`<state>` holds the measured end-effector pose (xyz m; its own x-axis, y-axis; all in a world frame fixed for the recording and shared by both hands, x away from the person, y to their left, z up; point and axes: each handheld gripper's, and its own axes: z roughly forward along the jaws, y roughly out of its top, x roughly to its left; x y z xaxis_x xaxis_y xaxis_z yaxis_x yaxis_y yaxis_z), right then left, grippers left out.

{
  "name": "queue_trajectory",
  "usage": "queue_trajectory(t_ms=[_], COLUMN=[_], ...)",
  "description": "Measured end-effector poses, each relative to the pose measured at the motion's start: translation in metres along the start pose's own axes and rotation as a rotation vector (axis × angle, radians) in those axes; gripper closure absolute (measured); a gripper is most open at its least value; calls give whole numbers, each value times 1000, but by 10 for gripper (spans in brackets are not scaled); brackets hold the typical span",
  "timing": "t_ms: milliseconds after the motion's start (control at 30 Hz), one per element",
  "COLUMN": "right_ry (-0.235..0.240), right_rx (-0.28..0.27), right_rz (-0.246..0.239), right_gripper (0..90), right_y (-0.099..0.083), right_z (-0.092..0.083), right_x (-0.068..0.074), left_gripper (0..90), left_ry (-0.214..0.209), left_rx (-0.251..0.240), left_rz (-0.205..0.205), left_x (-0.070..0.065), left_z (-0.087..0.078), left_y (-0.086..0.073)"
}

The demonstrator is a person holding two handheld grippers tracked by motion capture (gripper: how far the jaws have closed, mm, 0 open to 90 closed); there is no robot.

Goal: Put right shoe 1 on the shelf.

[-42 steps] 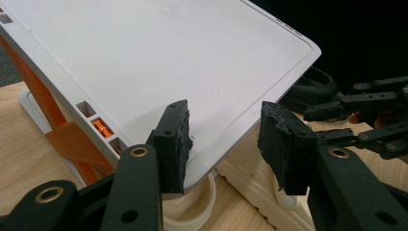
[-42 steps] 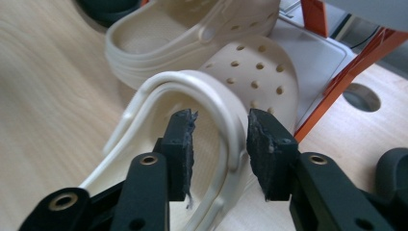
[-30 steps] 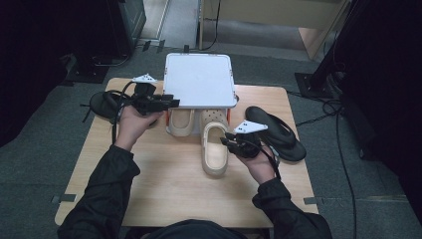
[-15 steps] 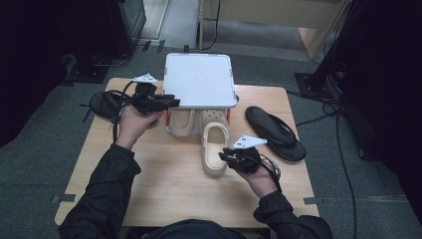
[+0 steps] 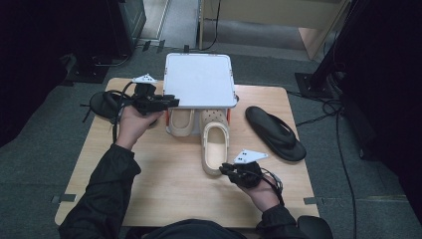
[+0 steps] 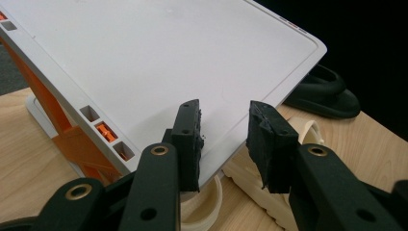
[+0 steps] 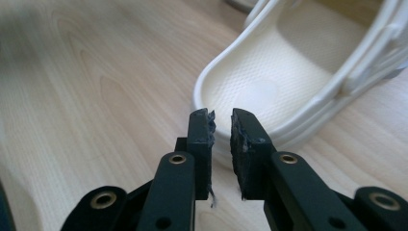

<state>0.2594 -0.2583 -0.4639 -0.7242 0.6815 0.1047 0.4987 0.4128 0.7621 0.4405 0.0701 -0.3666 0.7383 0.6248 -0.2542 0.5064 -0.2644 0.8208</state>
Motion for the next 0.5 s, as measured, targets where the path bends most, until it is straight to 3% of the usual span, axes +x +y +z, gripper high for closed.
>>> queue_trajectory(t_ms=[367,500], right_ry=[43,34], right_rx=[77,110], right_rz=[-36,-51], right_gripper=[836,835], right_y=[-8,-10], right_z=[15,21], right_x=[11,12], left_gripper=[676,686], left_ry=[5,13], left_rx=[-6,-3], left_rz=[-4,5], left_x=[0,0], left_z=[0,0], left_y=[-1,-1])
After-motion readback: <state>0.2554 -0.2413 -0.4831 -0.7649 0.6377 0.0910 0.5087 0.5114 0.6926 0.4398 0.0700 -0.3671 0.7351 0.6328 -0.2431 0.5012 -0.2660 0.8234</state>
